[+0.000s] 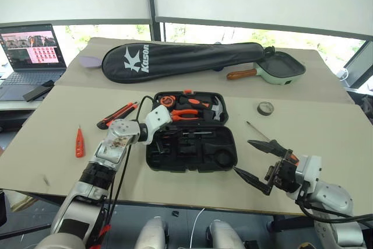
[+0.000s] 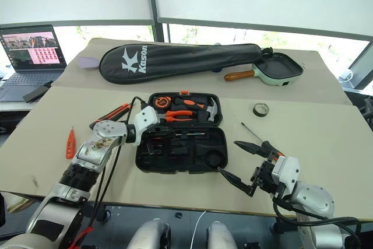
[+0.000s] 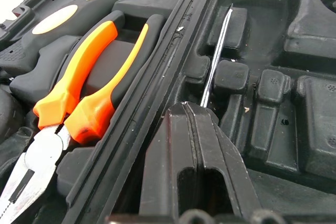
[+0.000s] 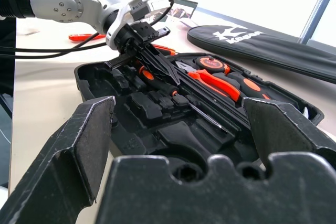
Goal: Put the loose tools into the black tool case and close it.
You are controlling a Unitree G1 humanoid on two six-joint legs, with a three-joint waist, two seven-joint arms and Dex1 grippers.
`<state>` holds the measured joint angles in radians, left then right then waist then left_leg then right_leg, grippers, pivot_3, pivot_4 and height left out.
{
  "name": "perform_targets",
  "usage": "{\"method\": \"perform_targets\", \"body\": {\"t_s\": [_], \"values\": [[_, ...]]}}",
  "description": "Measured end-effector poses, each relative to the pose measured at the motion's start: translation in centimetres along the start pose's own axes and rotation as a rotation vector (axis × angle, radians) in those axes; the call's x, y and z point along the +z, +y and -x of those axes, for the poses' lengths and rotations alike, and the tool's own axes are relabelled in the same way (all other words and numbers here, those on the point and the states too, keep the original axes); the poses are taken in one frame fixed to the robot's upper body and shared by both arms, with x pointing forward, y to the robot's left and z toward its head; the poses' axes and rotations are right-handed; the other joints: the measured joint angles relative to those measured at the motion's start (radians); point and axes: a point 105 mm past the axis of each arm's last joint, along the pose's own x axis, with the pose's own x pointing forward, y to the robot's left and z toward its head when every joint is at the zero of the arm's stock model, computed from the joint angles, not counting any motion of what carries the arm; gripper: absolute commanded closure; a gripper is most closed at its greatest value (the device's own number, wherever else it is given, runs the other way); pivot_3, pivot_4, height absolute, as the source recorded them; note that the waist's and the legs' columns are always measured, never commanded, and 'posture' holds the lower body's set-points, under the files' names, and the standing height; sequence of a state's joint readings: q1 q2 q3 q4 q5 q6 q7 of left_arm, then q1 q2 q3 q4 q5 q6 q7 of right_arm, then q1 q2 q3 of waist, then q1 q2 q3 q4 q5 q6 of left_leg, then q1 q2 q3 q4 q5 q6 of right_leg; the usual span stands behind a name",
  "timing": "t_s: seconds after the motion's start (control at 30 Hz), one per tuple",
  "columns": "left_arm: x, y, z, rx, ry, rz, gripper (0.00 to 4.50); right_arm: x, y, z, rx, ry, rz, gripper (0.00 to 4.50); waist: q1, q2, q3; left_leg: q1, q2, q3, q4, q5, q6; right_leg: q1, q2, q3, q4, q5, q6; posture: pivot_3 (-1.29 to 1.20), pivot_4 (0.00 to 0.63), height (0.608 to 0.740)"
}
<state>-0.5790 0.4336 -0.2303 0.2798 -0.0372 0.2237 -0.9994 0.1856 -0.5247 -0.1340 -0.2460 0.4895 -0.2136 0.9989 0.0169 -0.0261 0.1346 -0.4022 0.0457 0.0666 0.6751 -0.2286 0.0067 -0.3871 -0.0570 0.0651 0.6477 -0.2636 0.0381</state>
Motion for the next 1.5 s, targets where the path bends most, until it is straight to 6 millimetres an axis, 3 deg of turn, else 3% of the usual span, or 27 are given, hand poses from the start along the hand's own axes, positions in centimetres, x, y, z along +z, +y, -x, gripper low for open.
{"method": "perform_targets", "body": {"t_s": [0.1,0.2,0.27,0.37,0.43,0.53,0.57,0.83,1.0,1.13,1.33,1.5], "values": [[0.1,-0.1,-0.3,0.001,-0.021,-0.003,4.47,-0.1,-0.1,-0.1,-0.003,-0.002,0.001,0.00,0.003,0.000,0.000,0.000,0.000,0.000,0.000,0.000,0.000,0.000,0.000,0.000,0.000,0.000,0.000,0.00,0.150,0.740],[0.1,0.0,0.2,0.040,-0.122,0.044,3.78,0.0,-0.2,-0.2,-0.007,-0.004,0.005,0.00,0.001,0.000,0.000,-0.002,0.000,0.000,0.000,0.000,0.000,-0.002,-0.001,0.000,0.000,0.000,0.000,0.00,0.150,0.740],[0.4,-0.4,1.0,0.039,-0.234,0.079,3.09,0.1,-0.4,0.0,-0.015,-0.003,0.007,0.00,-0.005,-0.001,0.001,-0.005,0.001,-0.001,0.000,0.000,0.000,-0.005,0.000,0.000,0.000,0.000,0.000,0.00,0.150,0.740],[2.2,-0.3,4.5,0.047,-0.403,0.047,2.05,0.1,-0.9,0.9,-0.049,0.018,0.018,0.00,-0.015,-0.001,0.002,-0.006,0.002,-0.001,0.000,0.000,0.001,-0.007,0.001,0.000,0.000,0.000,0.000,0.00,0.150,0.740],[3.0,-0.6,7.4,0.017,-0.426,-0.003,1.31,0.1,-1.4,1.8,-0.073,0.047,0.030,0.00,-0.021,-0.001,0.002,-0.005,0.002,-0.001,-0.001,0.000,0.001,-0.006,0.001,0.000,0.000,0.000,-0.001,0.00,0.150,0.740],[2.0,-1.5,10.7,-0.015,-0.392,-0.012,0.16,-0.3,-2.4,4.0,-0.127,0.114,0.043,0.00,-0.026,0.000,0.002,-0.001,0.002,0.000,-0.003,-0.001,0.001,-0.003,0.000,0.001,-0.001,0.000,-0.001,0.00,0.150,0.740],[1.6,-1.7,11.4,-0.012,-0.389,0.004,0.02,-0.4,-2.6,4.6,-0.143,0.128,0.045,0.00,-0.025,0.000,0.002,-0.001,0.002,0.000,-0.003,-0.001,0.001,-0.003,-0.001,0.000,-0.001,0.000,-0.001,0.00,0.150,0.740],[-3.1,-5.0,16.6,0.009,-0.282,0.125,0.02,-2.7,-2.9,11.6,-0.319,0.296,-0.006,0.00,-0.025,-0.001,0.003,0.000,0.004,0.000,-0.005,-0.001,0.001,-0.003,-0.003,0.001,-0.002,-0.003,-0.002,0.00,0.150,0.740],[-3.1,-6.1,17.3,0.028,-0.306,0.138,0.02,-3.8,-2.5,13.6,-0.382,0.343,-0.054,0.00,-0.025,-0.001,0.003,0.000,0.005,-0.002,-0.006,-0.001,0.000,-0.003,-0.003,0.002,-0.002,-0.006,-0.008,0.00,0.150,0.740],[-2.5,-7.5,16.8,-0.007,-0.320,0.125,0.02,-3.7,-3.5,13.2,-0.386,0.350,-0.074,0.00,-0.032,0.000,0.003,0.002,0.005,-0.001,-0.007,-0.001,0.000,-0.003,-0.003,0.005,-0.002,-0.006,-0.008,0.00,0.150,0.740],[-1.5,-8.8,15.6,-0.062,-0.355,0.104,0.02,-2.1,-9.5,9.4,-0.356,0.468,-0.090,0.00,-0.037,0.000,0.004,0.003,0.005,0.001,-0.007,-0.001,0.001,-0.004,-0.002,0.006,-0.002,-0.006,-0.008,0.00,0.150,0.740],[-1.5,-9.2,15.2,-0.093,-0.350,0.126,0.02,-4.2,-10.7,8.0,-0.271,0.668,-0.137,0.00,-0.016,-0.001,0.004,-0.002,0.003,0.003,-0.009,-0.001,0.001,-0.008,-0.001,0.002,-0.004,-0.005,-0.003,0.00,0.150,0.740]]}}
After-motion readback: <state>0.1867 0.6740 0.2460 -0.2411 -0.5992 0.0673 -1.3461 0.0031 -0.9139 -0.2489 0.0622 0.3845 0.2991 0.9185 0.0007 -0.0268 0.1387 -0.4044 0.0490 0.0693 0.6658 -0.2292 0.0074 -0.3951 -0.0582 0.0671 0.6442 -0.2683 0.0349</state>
